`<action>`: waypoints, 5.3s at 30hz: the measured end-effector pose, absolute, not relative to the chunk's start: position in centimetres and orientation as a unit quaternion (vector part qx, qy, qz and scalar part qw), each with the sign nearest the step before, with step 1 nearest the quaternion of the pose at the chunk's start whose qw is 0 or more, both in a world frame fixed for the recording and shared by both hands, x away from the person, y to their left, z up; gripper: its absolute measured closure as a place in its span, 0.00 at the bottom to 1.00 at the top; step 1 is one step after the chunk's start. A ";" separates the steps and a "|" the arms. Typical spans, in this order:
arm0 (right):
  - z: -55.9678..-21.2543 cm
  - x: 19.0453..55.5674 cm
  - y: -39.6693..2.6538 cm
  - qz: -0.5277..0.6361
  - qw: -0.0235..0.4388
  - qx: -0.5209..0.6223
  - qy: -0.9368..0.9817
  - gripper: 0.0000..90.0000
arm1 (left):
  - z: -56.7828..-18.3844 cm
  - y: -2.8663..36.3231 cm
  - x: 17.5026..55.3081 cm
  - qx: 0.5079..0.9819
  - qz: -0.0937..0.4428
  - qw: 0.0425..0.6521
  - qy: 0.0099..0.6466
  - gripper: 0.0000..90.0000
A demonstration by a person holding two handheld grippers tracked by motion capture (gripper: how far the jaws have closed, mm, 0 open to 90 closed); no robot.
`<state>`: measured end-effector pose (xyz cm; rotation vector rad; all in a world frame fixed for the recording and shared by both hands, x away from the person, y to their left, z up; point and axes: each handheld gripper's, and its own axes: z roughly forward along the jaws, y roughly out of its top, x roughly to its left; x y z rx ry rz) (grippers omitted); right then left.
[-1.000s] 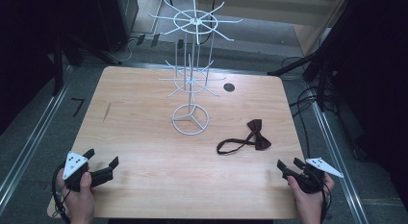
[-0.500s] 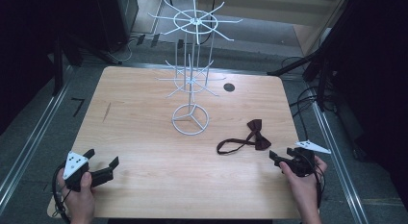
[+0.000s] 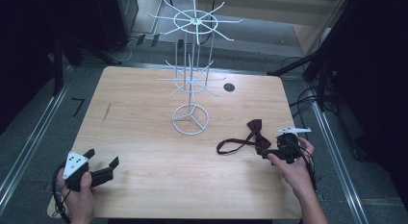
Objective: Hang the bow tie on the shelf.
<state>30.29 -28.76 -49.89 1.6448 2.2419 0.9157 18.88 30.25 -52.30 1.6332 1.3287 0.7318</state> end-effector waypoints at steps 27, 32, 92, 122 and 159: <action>-49.9 35.5 -24.6 0.248 0.090 0.595 0.759 0.00 | -52.3 30.3 18.9 0.657 0.292 0.441 0.537 0.08; -50.6 35.8 -23.7 0.222 0.094 0.586 0.774 0.00 | -52.3 30.4 18.9 0.657 0.291 0.442 0.537 0.08; -46.6 33.2 -22.9 0.373 0.161 0.532 0.743 0.92 | -52.3 30.4 18.9 0.655 0.291 0.442 0.539 0.08; -41.9 31.8 -20.1 0.478 0.193 0.475 0.713 0.91 | -52.3 30.4 19.0 0.655 0.289 0.445 0.539 0.08; -36.7 31.2 -17.6 0.538 0.214 0.427 0.695 0.91 | -52.3 30.5 19.0 0.654 0.287 0.445 0.540 0.08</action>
